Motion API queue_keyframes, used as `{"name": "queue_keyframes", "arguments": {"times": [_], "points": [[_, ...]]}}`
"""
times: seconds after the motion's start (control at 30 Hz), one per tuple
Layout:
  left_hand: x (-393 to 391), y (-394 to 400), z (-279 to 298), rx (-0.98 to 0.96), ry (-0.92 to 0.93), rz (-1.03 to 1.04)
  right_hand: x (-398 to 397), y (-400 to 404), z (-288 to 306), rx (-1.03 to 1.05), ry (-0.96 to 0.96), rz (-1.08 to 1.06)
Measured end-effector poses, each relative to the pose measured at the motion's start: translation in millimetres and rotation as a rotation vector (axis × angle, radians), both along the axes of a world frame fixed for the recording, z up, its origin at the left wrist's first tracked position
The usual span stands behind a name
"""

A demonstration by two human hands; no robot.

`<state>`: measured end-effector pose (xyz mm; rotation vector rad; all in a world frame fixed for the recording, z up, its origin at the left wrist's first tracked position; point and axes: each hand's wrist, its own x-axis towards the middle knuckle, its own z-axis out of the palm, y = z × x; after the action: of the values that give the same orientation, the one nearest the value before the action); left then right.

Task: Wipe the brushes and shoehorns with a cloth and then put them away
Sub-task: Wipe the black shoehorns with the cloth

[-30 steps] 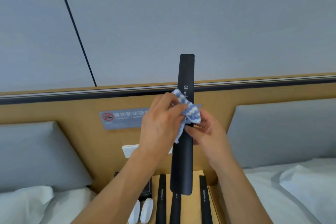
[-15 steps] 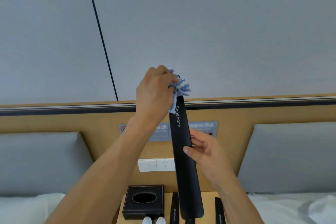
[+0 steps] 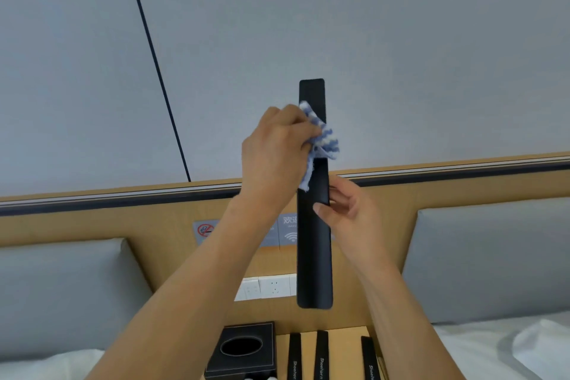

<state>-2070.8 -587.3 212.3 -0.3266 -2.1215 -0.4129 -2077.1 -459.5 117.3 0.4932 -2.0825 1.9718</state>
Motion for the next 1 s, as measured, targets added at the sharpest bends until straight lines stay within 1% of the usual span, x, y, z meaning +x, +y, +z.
{"name": "queue_keyframes", "arguments": {"times": [0.07, 0.17, 0.23, 0.3, 0.37, 0.43, 0.5, 0.57, 0.67, 0.8, 1.0], "points": [[5, 4, -15, -0.041, -0.007, -0.043, -4, 4, 4, -0.072, -0.005, -0.013], [9, 5, -30, -0.06, -0.013, -0.095, -3, 8, 6, -0.087, -0.031, 0.017], [9, 3, -35, -0.062, 0.001, -0.12, -1, 10, 3, -0.091, -0.052, 0.076], [9, -1, -37, -0.106, 0.013, -0.119, 2, 12, -1, -0.127, -0.103, 0.182], [10, -3, -40, -0.166, 0.01, -0.121, 3, 14, -5, -0.229, -0.176, 0.297], [11, -3, -46, -0.197, 0.001, -0.127, 2, 19, -6, -0.383, -0.238, 0.394], [11, -4, -54, -0.224, -0.009, -0.121, 1, 23, -6, -0.511, -0.283, 0.447], [12, -4, -62, -0.237, -0.023, -0.109, -1, 23, -6, -0.586, -0.338, 0.41], [15, -3, -74, -0.213, -0.045, -0.108, -6, 22, -8, -0.681, -0.426, 0.26], [23, -13, -89, -0.164, -0.084, -0.093, -10, 24, -9, -0.738, -0.43, 0.096], [27, -46, -97, -0.082, -0.158, 0.011, -7, 24, -19, -0.841, -0.414, 0.073]]}}
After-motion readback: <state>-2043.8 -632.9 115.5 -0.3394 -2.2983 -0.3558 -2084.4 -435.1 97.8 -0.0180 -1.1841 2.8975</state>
